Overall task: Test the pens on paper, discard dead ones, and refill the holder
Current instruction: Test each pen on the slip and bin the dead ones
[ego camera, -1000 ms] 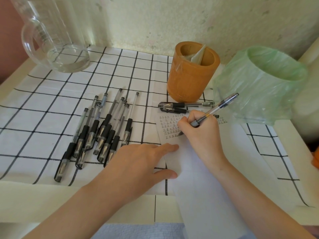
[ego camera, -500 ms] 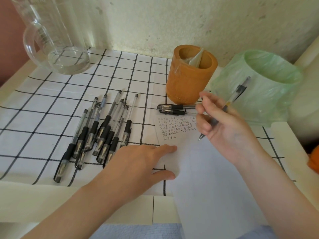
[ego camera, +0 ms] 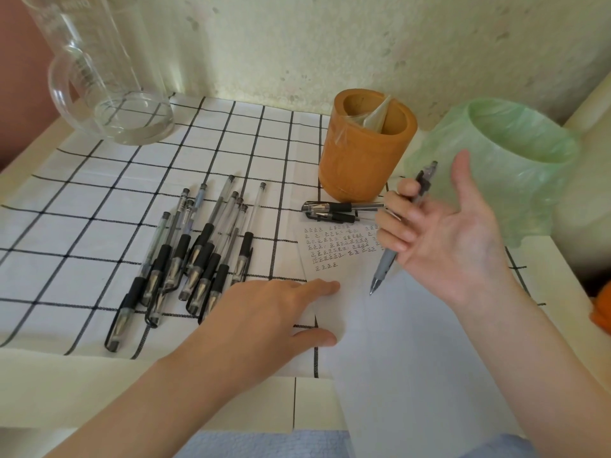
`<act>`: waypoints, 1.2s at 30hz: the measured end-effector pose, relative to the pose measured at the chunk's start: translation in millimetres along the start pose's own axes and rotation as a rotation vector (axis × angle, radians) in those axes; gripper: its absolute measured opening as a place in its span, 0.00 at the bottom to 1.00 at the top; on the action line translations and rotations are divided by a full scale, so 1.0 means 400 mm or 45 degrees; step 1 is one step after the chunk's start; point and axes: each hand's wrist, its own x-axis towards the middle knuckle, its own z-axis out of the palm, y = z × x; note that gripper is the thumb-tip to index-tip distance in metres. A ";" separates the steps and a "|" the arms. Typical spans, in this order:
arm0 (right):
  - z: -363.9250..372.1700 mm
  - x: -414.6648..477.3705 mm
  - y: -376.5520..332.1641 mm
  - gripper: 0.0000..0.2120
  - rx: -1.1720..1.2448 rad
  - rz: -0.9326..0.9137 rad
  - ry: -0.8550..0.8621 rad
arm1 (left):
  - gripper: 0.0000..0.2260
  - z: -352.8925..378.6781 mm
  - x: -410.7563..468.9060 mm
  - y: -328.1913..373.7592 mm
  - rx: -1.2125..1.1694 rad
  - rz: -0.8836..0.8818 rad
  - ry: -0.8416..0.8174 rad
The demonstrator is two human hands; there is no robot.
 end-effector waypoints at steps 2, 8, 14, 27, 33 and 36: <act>-0.001 -0.003 -0.003 0.27 0.049 0.026 0.102 | 0.26 0.001 0.000 -0.001 0.003 0.001 0.007; -0.010 0.002 0.000 0.23 0.121 -0.020 0.161 | 0.26 0.001 0.000 -0.001 0.005 0.010 -0.013; -0.006 0.017 0.002 0.17 0.315 -0.104 0.247 | 0.26 -0.003 -0.004 -0.001 -0.019 0.024 -0.016; -0.042 0.035 0.026 0.20 -0.446 0.121 0.405 | 0.16 -0.027 -0.018 -0.058 0.350 -0.514 0.377; -0.040 0.038 0.029 0.21 -0.444 0.206 0.378 | 0.12 -0.036 -0.012 -0.046 0.300 -0.583 0.391; -0.038 0.041 0.031 0.18 -0.330 0.185 0.319 | 0.10 -0.045 -0.012 -0.050 0.208 -0.532 0.477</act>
